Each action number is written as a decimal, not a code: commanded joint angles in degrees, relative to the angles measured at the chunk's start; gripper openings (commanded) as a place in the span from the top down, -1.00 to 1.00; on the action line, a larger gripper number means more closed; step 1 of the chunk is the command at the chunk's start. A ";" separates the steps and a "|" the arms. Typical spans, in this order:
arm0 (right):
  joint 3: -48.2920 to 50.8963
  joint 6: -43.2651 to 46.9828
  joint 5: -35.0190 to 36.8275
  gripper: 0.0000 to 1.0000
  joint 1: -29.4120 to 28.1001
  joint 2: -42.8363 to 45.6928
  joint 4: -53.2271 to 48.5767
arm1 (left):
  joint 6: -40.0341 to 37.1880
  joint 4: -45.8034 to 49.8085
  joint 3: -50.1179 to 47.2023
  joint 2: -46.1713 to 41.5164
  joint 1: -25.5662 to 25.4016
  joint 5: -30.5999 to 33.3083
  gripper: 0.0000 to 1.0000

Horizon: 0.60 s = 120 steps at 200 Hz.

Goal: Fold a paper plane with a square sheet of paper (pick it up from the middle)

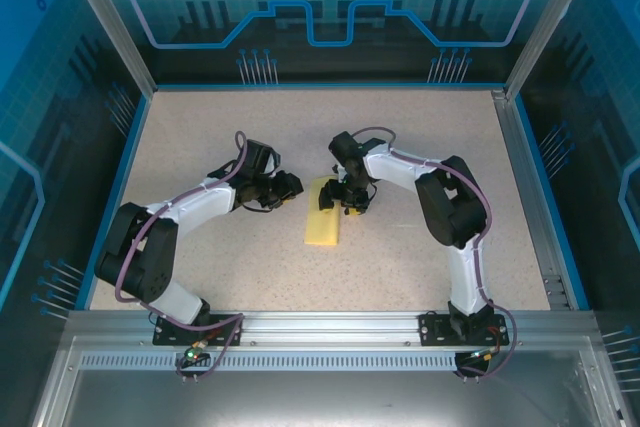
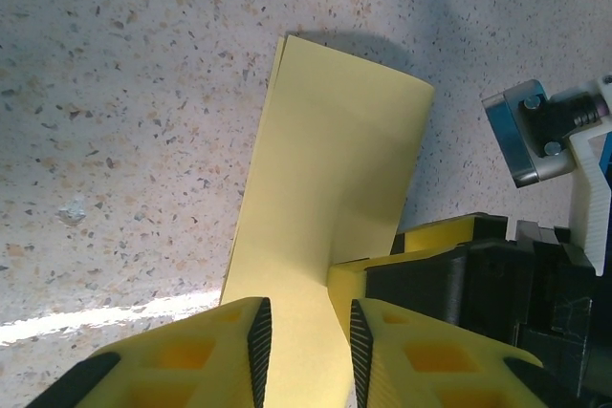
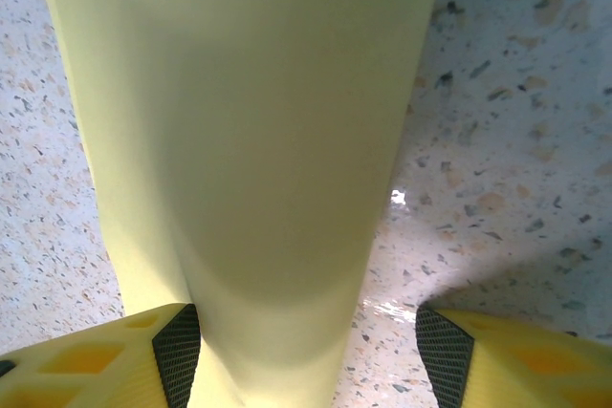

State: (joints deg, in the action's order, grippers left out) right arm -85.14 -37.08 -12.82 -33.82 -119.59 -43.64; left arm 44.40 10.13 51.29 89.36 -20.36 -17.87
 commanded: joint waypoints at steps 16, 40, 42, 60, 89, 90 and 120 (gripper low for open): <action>0.64 1.78 4.00 -0.34 -0.60 -4.59 -2.88 | -1.51 1.31 2.54 2.57 0.06 -3.09 0.42; 0.38 2.17 4.37 -0.35 -0.50 -4.97 -3.49 | -0.93 0.85 3.36 4.46 0.06 -4.55 0.48; 0.36 2.18 4.38 -0.35 -0.53 -5.02 -3.48 | -0.79 0.77 3.44 4.65 0.06 -4.72 0.49; 0.34 2.14 4.38 -0.34 -0.52 -5.19 -3.43 | -0.50 0.15 4.95 7.06 -0.18 -7.15 0.62; 0.69 1.85 4.37 -0.32 -0.50 -5.21 -2.96 | -0.03 0.78 7.47 10.69 -0.91 -8.72 0.89; 0.68 1.84 4.38 -0.32 -0.52 -5.21 -3.04 | -0.02 0.86 7.58 10.81 -0.95 -8.70 0.90; 0.64 1.77 4.21 -0.31 -0.52 -5.38 -2.87 | 1.24 1.39 8.59 13.97 -1.57 -8.33 1.00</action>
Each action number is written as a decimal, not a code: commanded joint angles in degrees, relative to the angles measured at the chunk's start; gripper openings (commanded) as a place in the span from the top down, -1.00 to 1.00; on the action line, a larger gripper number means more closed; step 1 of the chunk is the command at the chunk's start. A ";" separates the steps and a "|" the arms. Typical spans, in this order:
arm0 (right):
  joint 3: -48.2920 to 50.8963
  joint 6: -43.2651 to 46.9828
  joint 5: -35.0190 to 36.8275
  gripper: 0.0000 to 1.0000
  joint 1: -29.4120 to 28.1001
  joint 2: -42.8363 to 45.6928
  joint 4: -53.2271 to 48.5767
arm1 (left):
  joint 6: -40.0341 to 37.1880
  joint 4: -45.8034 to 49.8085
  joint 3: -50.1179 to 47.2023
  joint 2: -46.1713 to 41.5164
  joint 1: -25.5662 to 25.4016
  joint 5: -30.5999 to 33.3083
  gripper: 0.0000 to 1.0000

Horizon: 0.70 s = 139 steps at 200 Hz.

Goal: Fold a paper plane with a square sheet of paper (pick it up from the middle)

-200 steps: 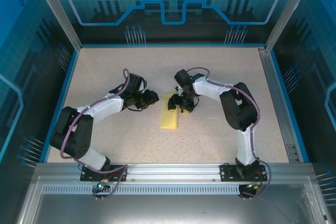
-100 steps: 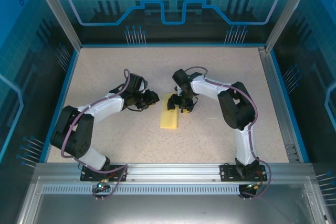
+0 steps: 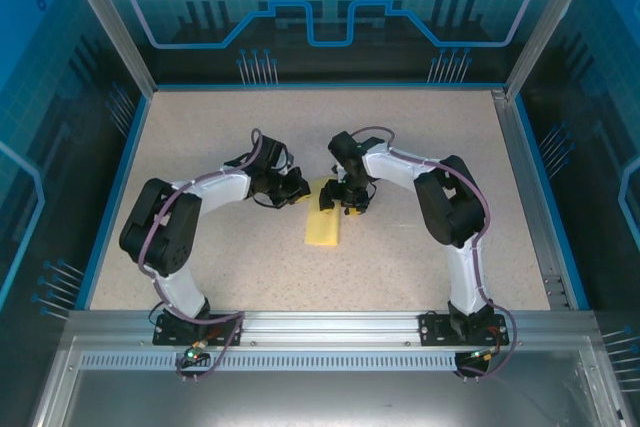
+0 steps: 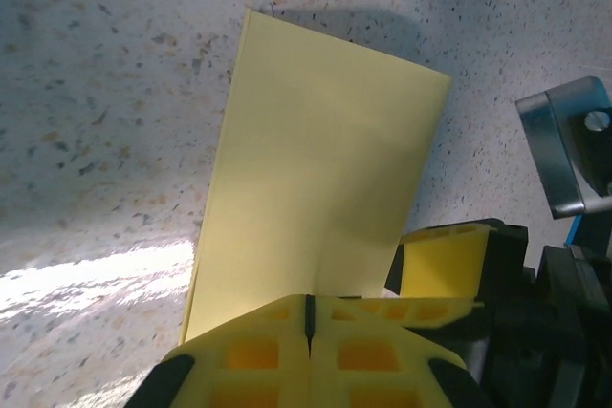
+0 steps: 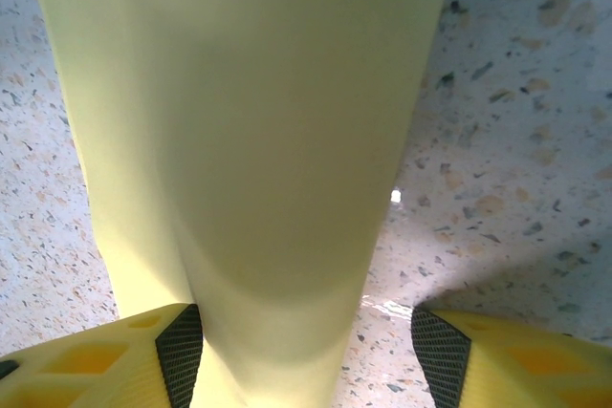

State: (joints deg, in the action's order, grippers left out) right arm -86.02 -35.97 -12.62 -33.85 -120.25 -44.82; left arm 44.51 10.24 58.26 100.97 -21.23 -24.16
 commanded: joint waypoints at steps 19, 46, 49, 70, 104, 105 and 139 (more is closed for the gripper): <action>1.39 0.89 4.01 -0.31 -0.50 -4.82 -1.85 | 1.96 0.48 2.09 3.78 -1.30 -2.44 1.00; 1.55 0.99 4.01 -0.31 -0.52 -4.81 -1.85 | 2.55 -0.13 3.10 5.63 -2.21 -2.91 1.00; 1.56 0.99 4.01 -0.31 -0.54 -4.78 -1.84 | 2.55 -0.21 3.21 5.81 -2.35 -2.91 1.00; 1.82 0.90 3.97 -0.31 -0.54 -4.81 -1.74 | 2.95 -0.24 3.43 6.62 -2.67 -2.70 1.00; 1.72 0.90 3.61 -0.31 -0.60 -4.82 -1.59 | 3.13 0.23 3.18 7.38 -2.91 -1.96 1.00; 1.68 0.90 3.59 -0.31 -0.60 -4.82 -1.63 | 3.13 0.23 3.18 7.43 -2.92 -1.99 1.00; 1.56 0.81 3.24 -0.31 -0.61 -4.72 -1.46 | 2.83 0.39 3.36 8.93 -3.39 -1.38 1.00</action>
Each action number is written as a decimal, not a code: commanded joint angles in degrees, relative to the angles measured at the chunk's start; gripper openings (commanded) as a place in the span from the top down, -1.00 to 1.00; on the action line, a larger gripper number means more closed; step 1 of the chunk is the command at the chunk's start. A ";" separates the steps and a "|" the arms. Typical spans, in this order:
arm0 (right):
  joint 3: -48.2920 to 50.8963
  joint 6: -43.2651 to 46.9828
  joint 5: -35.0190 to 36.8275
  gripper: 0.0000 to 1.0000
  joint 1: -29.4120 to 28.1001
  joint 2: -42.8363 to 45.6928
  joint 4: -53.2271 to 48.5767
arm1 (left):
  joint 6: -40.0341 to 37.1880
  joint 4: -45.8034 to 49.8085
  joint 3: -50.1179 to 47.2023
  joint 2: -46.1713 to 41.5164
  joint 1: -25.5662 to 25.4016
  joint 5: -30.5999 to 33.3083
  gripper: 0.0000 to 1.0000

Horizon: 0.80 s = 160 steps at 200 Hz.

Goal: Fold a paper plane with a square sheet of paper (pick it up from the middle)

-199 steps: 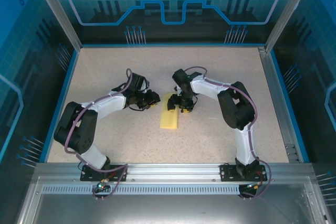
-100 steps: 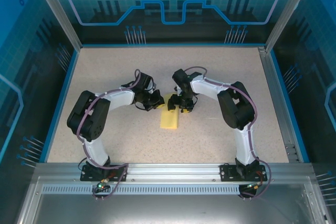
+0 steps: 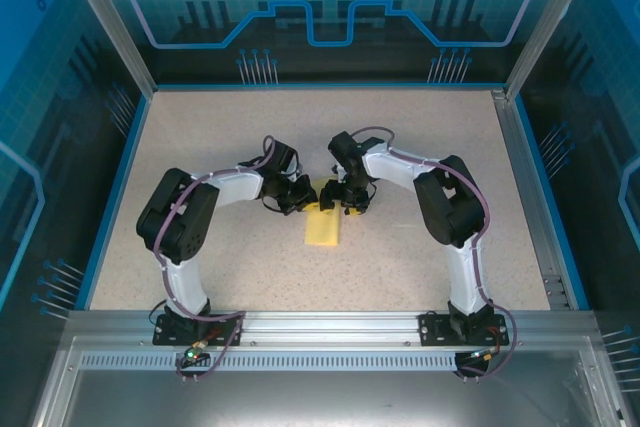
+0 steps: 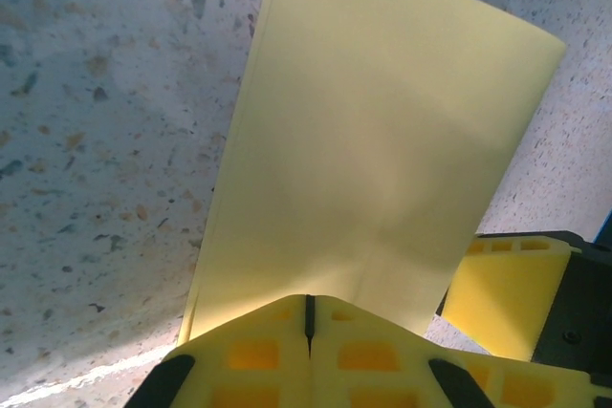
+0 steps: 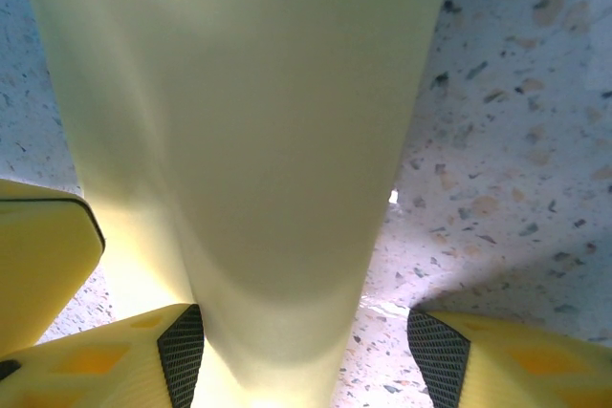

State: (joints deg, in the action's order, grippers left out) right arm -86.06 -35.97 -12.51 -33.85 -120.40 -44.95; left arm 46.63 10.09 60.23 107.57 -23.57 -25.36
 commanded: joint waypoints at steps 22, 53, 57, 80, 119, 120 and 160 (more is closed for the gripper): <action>1.58 0.81 3.01 -0.31 -0.70 -4.49 -1.28 | 0.48 0.64 1.03 3.32 -1.10 0.54 1.00; 1.85 0.81 2.99 -0.32 -0.69 -4.07 -1.20 | -0.23 0.99 0.69 4.40 -1.12 1.37 1.00; 1.83 0.81 3.02 -0.32 -0.70 -3.98 -1.12 | -0.27 0.99 0.56 4.40 -1.08 1.50 1.00; 2.20 0.64 2.55 -0.33 -0.68 -2.91 -0.56 | -0.97 1.69 0.51 4.93 -1.11 2.07 1.00; 4.15 0.07 3.02 -0.36 0.43 4.02 1.22 | -1.87 2.66 -0.11 4.43 -1.12 3.52 1.00; 4.28 0.00 3.02 -0.36 0.48 4.24 1.29 | -1.88 2.66 -0.11 4.42 -1.12 3.50 1.00; 13.13 -1.93 -1.85 -0.17 3.41 15.81 11.75 | -2.69 2.61 0.37 4.40 -1.04 3.04 1.00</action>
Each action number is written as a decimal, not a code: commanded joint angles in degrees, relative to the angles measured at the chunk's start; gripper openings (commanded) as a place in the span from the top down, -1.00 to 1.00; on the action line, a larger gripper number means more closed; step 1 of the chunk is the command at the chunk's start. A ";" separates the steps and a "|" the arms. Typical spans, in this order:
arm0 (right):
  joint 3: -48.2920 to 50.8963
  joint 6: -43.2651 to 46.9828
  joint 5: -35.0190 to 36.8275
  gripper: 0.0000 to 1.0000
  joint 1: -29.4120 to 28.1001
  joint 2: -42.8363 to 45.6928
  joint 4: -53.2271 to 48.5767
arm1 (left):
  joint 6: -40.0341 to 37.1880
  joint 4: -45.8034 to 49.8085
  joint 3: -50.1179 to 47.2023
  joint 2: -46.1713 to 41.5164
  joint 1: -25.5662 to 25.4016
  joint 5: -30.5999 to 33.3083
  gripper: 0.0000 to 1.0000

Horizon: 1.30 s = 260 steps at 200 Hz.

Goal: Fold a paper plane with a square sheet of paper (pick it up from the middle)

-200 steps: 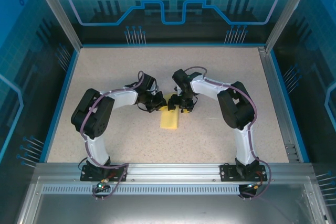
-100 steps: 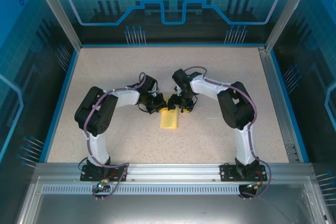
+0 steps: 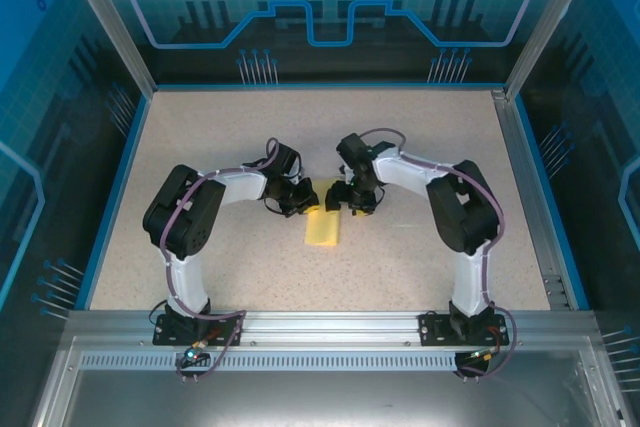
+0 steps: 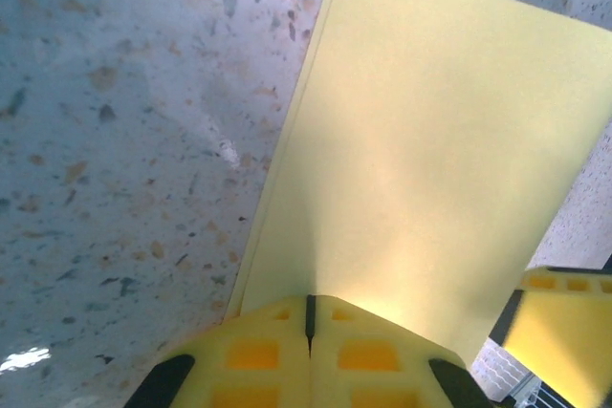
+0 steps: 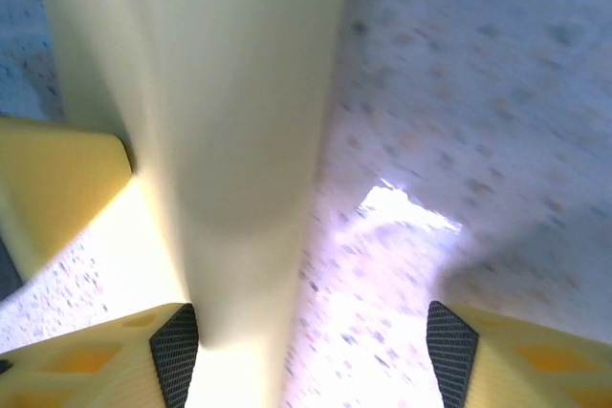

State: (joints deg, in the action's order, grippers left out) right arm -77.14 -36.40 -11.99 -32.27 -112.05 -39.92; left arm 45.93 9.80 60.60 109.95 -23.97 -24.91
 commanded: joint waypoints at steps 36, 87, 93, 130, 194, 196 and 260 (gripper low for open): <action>9.35 -3.85 -12.25 0.68 2.65 9.13 17.36 | -2.16 2.81 -0.04 2.28 -0.73 2.41 1.00; 12.25 -6.67 -18.01 0.97 2.63 5.34 25.67 | -2.32 3.12 0.04 2.20 -0.72 2.50 1.00; 12.43 -6.60 -18.27 0.97 2.67 5.03 25.80 | -2.43 3.20 0.08 2.20 -0.72 2.49 1.00; 13.72 -6.03 -19.51 0.95 2.84 3.14 27.08 | -2.49 3.49 0.23 2.28 -0.73 2.50 1.00; 18.52 -3.77 -17.22 0.93 3.71 1.15 27.74 | -2.65 3.82 0.30 2.48 -0.69 2.76 1.00; 18.59 -3.70 -17.26 0.93 3.77 1.18 27.84 | -2.64 3.82 0.31 2.47 -0.70 2.76 1.00; 20.01 -3.13 -20.14 0.90 4.12 6.54 30.16 | -2.77 3.89 -0.09 2.46 -0.73 2.91 1.00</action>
State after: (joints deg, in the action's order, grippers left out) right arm -58.02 -40.86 -30.52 -28.71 -109.36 -10.26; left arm 44.45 9.91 60.62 109.95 -24.14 -24.71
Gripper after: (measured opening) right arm 0.050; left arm 0.049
